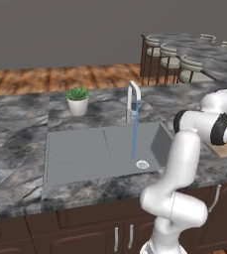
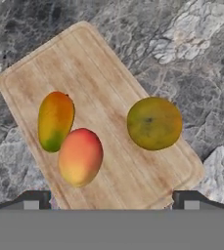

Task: Pick the mango, orange, mango from the sink and place them on the cutting board to airdry. Then turn off the sink faucet.

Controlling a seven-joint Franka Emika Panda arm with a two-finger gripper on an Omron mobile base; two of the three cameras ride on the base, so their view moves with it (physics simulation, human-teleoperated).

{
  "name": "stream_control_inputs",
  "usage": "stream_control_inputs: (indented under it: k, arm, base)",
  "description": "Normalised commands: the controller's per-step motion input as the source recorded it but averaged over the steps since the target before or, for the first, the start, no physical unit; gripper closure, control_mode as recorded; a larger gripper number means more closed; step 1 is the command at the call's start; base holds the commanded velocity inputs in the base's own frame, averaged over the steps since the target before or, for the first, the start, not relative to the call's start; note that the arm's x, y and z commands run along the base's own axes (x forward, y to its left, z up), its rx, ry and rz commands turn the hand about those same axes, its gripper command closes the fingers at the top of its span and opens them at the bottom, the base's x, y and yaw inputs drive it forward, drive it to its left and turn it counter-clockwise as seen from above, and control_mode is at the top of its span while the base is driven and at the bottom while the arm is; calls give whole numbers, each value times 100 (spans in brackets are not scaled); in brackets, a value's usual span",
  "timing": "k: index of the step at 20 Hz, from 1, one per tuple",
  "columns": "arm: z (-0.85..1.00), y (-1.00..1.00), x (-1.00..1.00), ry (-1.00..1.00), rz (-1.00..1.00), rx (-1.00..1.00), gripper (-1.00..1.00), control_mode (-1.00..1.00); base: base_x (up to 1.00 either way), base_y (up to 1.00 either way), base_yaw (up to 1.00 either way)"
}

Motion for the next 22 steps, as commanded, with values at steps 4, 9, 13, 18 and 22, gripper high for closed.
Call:
stream_control_inputs:
  k: [4, 9, 13, 18, 22]
  arm:
    - [37, 36, -47, -17, 9, 0, -100, -100]
    - [39, 29, -55, -20, 17, 0, -100, -100]
    - [45, 14, -55, -27, 21, 0, -100, -100]
    - [51, 8, -42, -19, 26, 0, -100, -100]
    - [26, 27, -59, -24, 30, -1, -100, -100]
  base:
    - [0, 0, 0]
    - [0, 0, 0]
    - [0, 0, 0]
    - [0, 0, 0]
    - [0, 0, 0]
